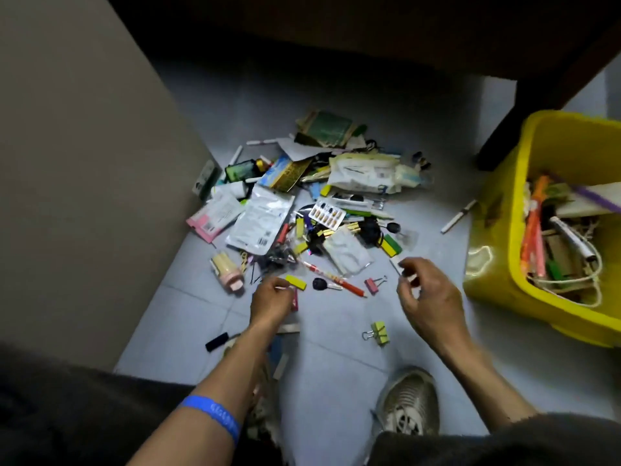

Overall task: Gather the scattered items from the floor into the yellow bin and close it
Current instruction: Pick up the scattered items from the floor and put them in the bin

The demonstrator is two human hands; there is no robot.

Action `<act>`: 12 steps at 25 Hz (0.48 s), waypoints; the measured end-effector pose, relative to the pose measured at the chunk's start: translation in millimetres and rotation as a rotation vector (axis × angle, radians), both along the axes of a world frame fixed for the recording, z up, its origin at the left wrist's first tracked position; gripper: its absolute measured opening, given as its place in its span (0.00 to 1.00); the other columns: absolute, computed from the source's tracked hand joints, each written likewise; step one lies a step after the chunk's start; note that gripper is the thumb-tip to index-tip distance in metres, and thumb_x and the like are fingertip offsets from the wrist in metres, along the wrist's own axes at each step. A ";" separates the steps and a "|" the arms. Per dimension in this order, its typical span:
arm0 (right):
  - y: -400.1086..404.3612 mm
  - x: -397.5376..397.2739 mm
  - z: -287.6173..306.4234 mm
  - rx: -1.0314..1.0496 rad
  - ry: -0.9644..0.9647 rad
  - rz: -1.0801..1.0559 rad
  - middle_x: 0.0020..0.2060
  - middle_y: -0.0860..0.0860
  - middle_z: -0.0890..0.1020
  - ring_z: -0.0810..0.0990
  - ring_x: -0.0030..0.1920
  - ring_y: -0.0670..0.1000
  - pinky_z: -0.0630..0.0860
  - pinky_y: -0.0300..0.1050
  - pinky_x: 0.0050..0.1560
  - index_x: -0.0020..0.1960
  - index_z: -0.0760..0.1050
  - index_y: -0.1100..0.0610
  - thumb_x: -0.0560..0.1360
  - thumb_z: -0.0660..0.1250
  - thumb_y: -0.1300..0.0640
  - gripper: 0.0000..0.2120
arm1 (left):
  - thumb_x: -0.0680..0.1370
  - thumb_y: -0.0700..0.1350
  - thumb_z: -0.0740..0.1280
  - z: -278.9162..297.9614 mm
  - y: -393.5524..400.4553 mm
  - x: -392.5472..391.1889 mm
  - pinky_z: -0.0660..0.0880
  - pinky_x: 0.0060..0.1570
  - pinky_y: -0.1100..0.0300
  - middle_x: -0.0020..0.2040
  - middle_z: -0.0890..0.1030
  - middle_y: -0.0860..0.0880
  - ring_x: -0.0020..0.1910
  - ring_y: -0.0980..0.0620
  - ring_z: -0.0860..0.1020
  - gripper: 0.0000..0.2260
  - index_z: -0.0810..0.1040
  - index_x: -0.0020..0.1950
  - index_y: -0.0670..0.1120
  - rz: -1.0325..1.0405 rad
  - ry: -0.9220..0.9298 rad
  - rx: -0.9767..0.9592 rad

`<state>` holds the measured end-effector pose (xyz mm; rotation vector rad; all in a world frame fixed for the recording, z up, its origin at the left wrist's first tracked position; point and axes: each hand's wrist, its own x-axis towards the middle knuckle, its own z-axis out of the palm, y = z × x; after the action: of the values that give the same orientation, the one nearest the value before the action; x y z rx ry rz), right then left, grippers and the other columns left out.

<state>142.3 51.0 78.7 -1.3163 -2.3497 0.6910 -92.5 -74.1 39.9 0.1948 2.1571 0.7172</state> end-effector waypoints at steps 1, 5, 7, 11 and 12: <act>-16.5 -5.5 -19.3 -0.107 -0.102 0.050 0.50 0.49 0.81 0.81 0.45 0.53 0.74 0.44 0.41 0.58 0.74 0.50 0.75 0.66 0.54 0.12 | 0.73 0.43 0.67 -6.2 -13.9 -1.7 0.74 0.43 0.58 0.48 0.83 0.47 0.43 0.47 0.79 0.05 0.81 0.47 0.49 -0.120 0.068 -0.090; -57.1 -6.9 -87.5 -0.381 -0.578 0.159 0.55 0.52 0.71 0.76 0.44 0.55 0.69 0.45 0.38 0.60 0.67 0.51 0.73 0.66 0.48 0.18 | 0.75 0.49 0.64 -24.6 -55.3 20.2 0.69 0.54 0.51 0.53 0.81 0.46 0.54 0.43 0.78 0.11 0.77 0.55 0.49 -0.927 0.371 -0.470; -66.9 -9.4 -102.7 -0.389 -0.587 0.183 0.51 0.53 0.69 0.72 0.36 0.54 0.68 0.46 0.34 0.54 0.65 0.52 0.74 0.63 0.54 0.11 | 0.77 0.43 0.60 -33.2 -71.3 41.8 0.63 0.64 0.46 0.55 0.81 0.45 0.57 0.42 0.77 0.13 0.75 0.60 0.46 -1.211 0.433 -0.556; -66.6 -16.7 -108.4 -0.416 -0.505 0.201 0.48 0.50 0.68 0.73 0.36 0.54 0.73 0.51 0.35 0.49 0.67 0.51 0.72 0.64 0.58 0.09 | 0.77 0.34 0.57 -47.4 -80.8 49.6 0.68 0.61 0.48 0.59 0.79 0.41 0.58 0.38 0.77 0.20 0.66 0.69 0.42 -1.131 0.384 -0.448; -66.1 -19.2 -108.1 -0.418 -0.496 0.214 0.48 0.49 0.69 0.73 0.37 0.53 0.75 0.51 0.37 0.50 0.67 0.50 0.73 0.64 0.57 0.09 | 0.77 0.35 0.58 -48.2 -79.4 48.5 0.70 0.59 0.49 0.59 0.78 0.40 0.58 0.39 0.77 0.22 0.62 0.72 0.42 -1.060 0.353 -0.417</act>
<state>123.1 -15.1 -29.4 -1.5650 -2.8837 1.0700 -44.0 -153.5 -8.3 1.1826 2.0562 -0.3948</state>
